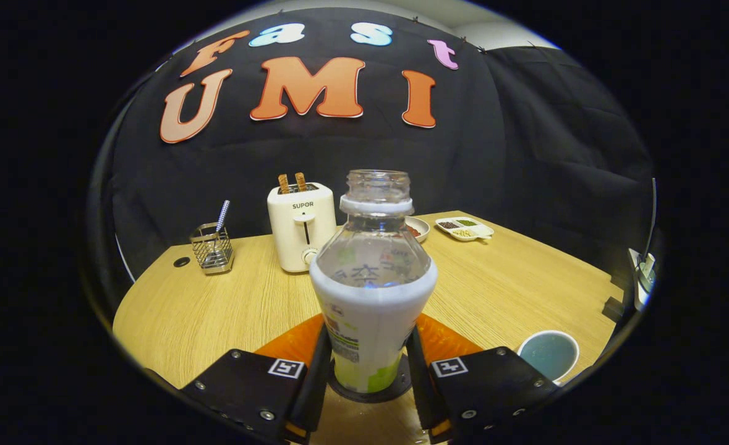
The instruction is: Take the bottle from table, then pour the juice into the cup, finally place the bottle on the coaster
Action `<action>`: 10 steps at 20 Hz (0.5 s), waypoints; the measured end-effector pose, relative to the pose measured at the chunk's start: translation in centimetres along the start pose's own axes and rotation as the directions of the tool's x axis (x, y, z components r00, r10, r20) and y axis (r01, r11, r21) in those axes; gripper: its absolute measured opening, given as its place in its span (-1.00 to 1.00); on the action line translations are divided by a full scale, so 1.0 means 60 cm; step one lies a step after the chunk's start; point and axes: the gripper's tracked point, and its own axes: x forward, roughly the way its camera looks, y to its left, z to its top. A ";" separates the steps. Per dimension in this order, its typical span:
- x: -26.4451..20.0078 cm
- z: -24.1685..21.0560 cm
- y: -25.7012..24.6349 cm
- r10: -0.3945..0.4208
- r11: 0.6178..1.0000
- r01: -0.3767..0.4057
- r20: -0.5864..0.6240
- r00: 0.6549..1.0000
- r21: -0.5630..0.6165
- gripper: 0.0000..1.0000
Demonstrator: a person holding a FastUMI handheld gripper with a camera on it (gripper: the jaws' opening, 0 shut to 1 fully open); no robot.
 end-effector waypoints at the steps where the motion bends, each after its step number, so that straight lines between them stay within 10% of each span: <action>1: -0.001 -0.001 0.002 -0.002 1.000 0.002 -0.003 1.000 -0.003 0.20; 10: -0.010 -0.007 -0.001 -0.017 1.000 0.017 -0.002 1.000 0.001 0.44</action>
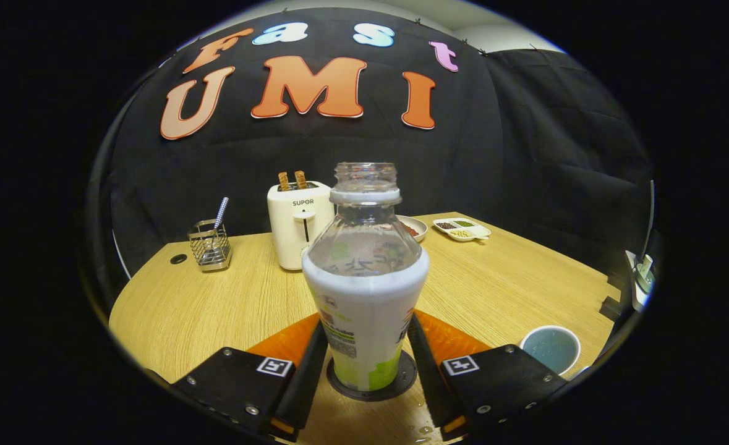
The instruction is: Take the bottle from table, then pour the juice into the cup, finally place the bottle on the coaster
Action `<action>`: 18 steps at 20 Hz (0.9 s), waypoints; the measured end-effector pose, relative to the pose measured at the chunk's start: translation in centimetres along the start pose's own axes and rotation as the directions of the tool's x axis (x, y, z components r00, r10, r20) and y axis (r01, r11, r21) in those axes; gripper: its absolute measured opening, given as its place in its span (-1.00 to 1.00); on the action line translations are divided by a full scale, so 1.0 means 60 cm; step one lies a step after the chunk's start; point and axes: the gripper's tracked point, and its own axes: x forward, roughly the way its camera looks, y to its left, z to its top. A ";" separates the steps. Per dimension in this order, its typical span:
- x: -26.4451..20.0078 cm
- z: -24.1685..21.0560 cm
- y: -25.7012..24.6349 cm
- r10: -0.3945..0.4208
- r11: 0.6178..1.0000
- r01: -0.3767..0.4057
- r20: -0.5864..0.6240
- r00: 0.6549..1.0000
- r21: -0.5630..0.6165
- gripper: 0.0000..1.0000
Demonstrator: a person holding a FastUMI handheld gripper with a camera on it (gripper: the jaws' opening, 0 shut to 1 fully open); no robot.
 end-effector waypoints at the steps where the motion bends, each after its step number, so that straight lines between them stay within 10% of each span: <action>1: -0.003 0.004 0.000 0.004 1.000 -0.004 0.007 1.000 0.006 0.55; 4: -0.022 0.020 -0.003 0.019 0.999 -0.020 0.028 0.999 0.031 0.93; 18: -0.276 0.228 0.096 0.206 0.973 -0.222 0.203 0.957 0.058 0.93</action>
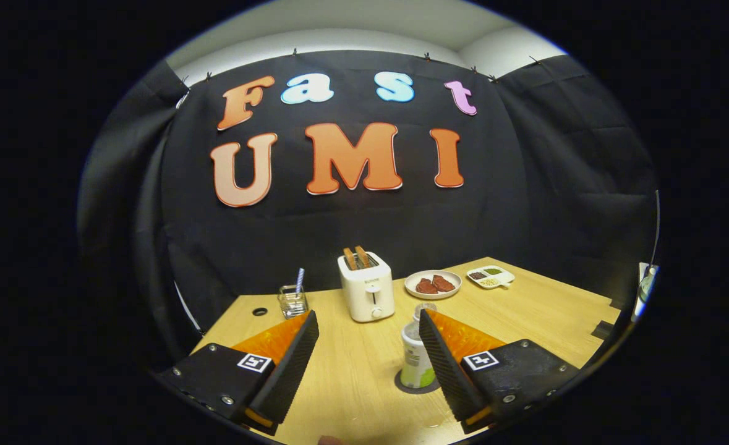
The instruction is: Take the bottle from table, then pour the juice into the cup, finally place the bottle on the coaster
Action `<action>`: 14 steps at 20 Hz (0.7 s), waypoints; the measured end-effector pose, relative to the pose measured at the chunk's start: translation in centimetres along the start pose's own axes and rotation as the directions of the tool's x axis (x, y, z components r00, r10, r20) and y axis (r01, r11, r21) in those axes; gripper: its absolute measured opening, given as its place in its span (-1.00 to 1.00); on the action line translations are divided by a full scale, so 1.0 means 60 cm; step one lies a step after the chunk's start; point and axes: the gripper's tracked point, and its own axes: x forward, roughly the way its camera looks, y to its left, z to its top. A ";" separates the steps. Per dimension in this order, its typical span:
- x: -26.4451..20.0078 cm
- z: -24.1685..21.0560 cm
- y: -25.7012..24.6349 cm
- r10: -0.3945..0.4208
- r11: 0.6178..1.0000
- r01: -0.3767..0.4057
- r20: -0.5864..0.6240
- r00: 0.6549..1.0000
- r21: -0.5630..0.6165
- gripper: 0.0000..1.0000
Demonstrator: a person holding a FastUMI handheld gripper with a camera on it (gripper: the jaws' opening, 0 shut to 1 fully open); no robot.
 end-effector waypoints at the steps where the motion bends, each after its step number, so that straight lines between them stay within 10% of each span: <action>1: -0.019 0.020 0.019 0.011 1.000 -0.011 0.010 1.000 -0.009 0.94; 14: -0.200 0.087 0.228 0.280 0.960 -0.280 0.105 0.954 -0.021 0.93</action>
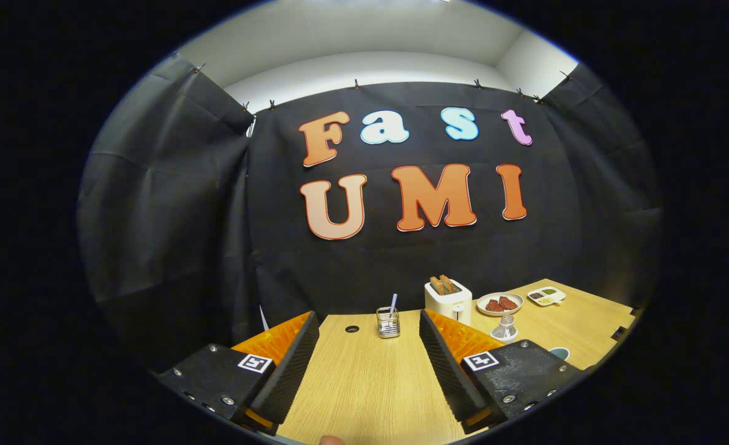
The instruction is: Take the bottle from table, then pour the juice into the cup, finally place the bottle on the coaster
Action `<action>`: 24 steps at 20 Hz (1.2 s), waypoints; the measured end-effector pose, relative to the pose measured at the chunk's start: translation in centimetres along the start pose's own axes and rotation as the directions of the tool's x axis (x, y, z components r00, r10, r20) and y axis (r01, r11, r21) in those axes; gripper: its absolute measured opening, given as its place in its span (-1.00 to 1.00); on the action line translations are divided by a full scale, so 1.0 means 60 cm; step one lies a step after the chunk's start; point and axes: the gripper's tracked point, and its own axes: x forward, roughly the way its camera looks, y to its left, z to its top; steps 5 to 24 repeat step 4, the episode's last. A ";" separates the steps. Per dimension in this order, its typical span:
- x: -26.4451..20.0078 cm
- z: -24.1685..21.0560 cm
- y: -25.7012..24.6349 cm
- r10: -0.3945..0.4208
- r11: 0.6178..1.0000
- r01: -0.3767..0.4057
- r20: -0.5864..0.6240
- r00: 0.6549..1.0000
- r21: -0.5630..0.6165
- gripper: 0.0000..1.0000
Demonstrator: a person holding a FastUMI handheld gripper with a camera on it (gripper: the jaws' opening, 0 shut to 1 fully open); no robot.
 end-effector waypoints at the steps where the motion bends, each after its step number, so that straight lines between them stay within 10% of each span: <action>1: -0.002 0.000 0.003 0.005 1.000 -0.005 0.001 1.000 -0.002 0.93; 24: 0.000 -0.004 -0.003 0.014 1.000 -0.014 -0.005 1.000 -0.003 0.93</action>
